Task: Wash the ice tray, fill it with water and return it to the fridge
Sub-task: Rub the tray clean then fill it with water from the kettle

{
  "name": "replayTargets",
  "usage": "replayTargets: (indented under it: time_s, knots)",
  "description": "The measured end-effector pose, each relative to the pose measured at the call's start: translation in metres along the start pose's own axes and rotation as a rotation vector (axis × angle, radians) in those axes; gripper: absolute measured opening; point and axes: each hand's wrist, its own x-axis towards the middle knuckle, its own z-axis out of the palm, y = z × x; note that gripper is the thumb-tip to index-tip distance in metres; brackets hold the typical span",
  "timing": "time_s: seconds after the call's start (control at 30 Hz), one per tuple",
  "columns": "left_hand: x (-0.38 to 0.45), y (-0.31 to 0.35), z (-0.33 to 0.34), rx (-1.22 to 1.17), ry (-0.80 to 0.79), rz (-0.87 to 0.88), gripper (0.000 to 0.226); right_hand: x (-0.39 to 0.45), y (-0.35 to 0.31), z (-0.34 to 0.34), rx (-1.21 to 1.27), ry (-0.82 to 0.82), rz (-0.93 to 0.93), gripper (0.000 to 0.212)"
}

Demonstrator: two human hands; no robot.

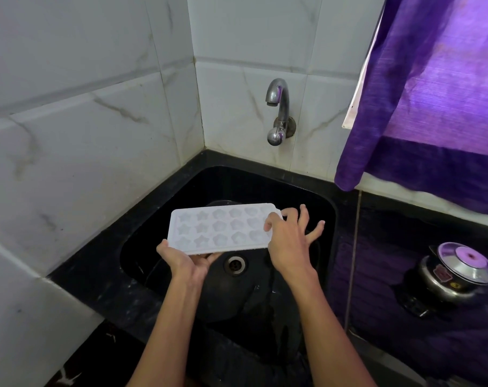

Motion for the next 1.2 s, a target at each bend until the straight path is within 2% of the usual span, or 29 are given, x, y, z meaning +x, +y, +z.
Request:
replayTargets:
  time_s: [0.17,0.43,0.77,0.9,1.03,1.2]
  knots:
    - [-0.001,-0.004,0.003,0.009,-0.009,-0.001,0.062,-0.006,-0.009,0.000,-0.029,-0.109,-0.046,0.047]
    - [-0.002,-0.006,0.002,0.036,-0.012,0.001,0.059,-0.012,-0.010,-0.003,-0.076,-0.160,0.006,0.022]
    - [-0.004,-0.008,0.003,0.028,-0.016,0.004,0.060,-0.015,-0.012,0.000,-0.116,-0.134,-0.016,0.031]
    - [-0.005,-0.011,0.002,0.037,-0.018,0.001,0.061,-0.015,-0.010,-0.005,-0.082,-0.112,-0.004,0.026]
    - [-0.007,-0.013,0.004,0.043,-0.026,0.002,0.061,-0.015,-0.011,-0.008,-0.050,-0.049,-0.060,0.043]
    - [-0.008,-0.015,0.002,0.044,-0.020,-0.012,0.063,-0.017,-0.019,-0.005,-0.056,-0.135,-0.134,0.052]
